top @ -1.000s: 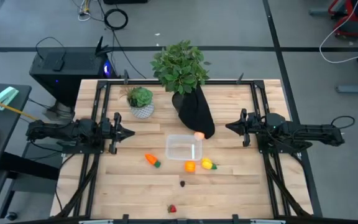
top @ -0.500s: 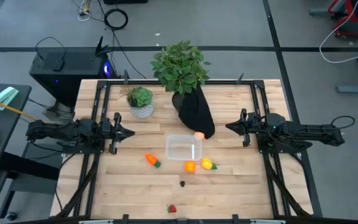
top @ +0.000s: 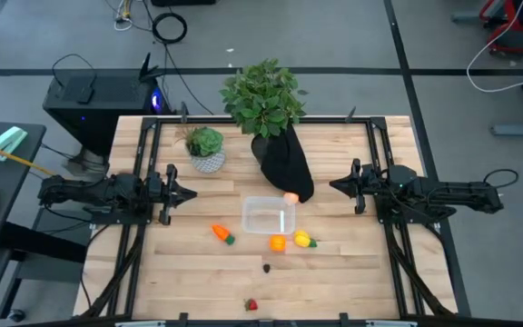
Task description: Pick and placing Produce into tupperware
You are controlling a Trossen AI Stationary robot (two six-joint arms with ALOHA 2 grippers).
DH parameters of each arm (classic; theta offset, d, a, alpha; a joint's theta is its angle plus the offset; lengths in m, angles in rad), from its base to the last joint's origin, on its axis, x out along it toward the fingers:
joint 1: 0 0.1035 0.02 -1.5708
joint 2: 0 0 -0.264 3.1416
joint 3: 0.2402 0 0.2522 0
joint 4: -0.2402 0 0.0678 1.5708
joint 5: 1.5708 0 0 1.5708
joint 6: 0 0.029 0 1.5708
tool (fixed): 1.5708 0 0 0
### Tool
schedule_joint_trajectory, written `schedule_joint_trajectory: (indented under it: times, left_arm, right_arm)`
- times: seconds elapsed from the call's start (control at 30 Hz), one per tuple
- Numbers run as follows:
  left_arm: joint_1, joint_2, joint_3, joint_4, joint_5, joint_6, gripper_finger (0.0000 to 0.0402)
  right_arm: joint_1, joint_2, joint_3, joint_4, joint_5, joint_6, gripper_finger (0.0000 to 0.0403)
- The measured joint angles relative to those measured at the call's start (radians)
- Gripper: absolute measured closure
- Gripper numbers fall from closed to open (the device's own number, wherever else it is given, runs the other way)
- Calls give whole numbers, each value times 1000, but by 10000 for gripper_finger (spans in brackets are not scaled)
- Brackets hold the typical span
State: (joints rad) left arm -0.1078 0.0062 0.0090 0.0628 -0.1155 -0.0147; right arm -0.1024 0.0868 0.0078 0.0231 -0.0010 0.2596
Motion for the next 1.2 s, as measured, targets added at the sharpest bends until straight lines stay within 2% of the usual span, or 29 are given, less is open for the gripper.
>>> schedule_joint_trajectory:
  times: [0.33, 0.6, 0.73, 0.87, 1.0, 1.2]
  left_arm:
    - [0, 0, 0, 1, 0, 0, 376]
    - [0, 0, 0, 5, 0, -1, 370]
    - [0, 0, 0, 9, -7, -36, 374]
    - [0, 0, 0, 30, -65, -113, 382]
    - [0, 0, 0, 184, -158, -197, 385]
    - [0, 0, 0, 506, -250, -253, 382]
  right_arm:
    - [0, 0, 0, 0, 0, 0, 389]
    - [0, 0, 0, 0, 0, 0, 389]
    - [0, 0, 0, 0, 0, 0, 389]
    - [0, 0, 0, 0, 0, -16, 389]
    - [0, 0, 0, 13, 0, -83, 389]
    - [0, 0, 0, 153, 0, -46, 389]
